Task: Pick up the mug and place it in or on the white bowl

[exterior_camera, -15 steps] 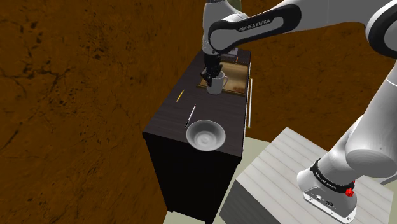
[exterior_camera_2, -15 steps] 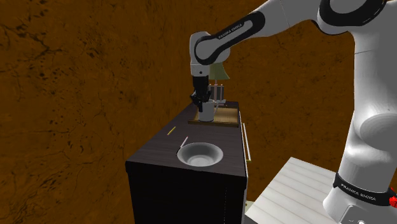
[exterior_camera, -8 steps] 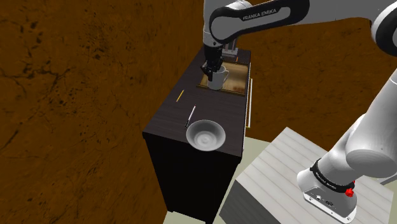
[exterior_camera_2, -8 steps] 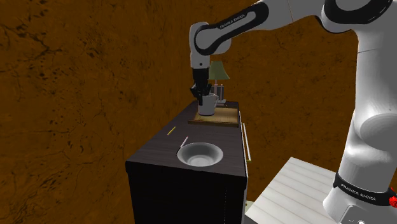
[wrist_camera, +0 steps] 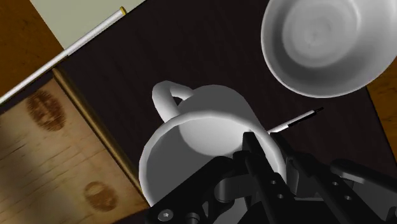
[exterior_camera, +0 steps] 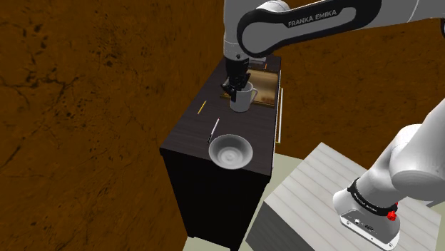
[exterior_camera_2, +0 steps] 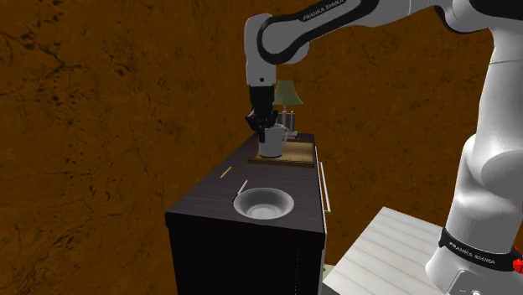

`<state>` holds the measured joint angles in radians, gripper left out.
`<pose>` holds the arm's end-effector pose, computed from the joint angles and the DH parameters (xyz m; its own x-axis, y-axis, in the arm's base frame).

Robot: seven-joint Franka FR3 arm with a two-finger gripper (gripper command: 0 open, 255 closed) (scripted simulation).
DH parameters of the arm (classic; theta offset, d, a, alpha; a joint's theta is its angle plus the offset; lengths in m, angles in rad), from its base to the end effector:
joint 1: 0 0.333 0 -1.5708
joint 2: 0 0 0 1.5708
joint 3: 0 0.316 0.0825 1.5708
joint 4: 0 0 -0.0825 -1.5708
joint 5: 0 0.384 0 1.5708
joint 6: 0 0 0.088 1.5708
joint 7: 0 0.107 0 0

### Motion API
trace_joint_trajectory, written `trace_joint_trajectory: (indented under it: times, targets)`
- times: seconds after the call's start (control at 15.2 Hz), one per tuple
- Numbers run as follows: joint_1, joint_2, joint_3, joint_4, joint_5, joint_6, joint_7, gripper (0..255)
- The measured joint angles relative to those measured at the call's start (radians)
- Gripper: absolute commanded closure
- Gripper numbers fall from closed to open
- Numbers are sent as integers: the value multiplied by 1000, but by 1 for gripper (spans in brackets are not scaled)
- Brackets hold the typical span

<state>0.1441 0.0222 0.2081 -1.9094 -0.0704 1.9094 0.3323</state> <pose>0.5309 0.1890 0.4802 0.9990 0.0440 -0.0012 0.0439 -0.9969 0.0652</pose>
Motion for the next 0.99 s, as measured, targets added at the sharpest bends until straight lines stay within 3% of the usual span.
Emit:
trace_joint_trajectory:
  times: [0.79, 0.99]
  targets:
    - [129, -126, 137, -113, 50, -22, 246, 255]
    - [138, -123, 149, -130, 51, -3, 269, 255]
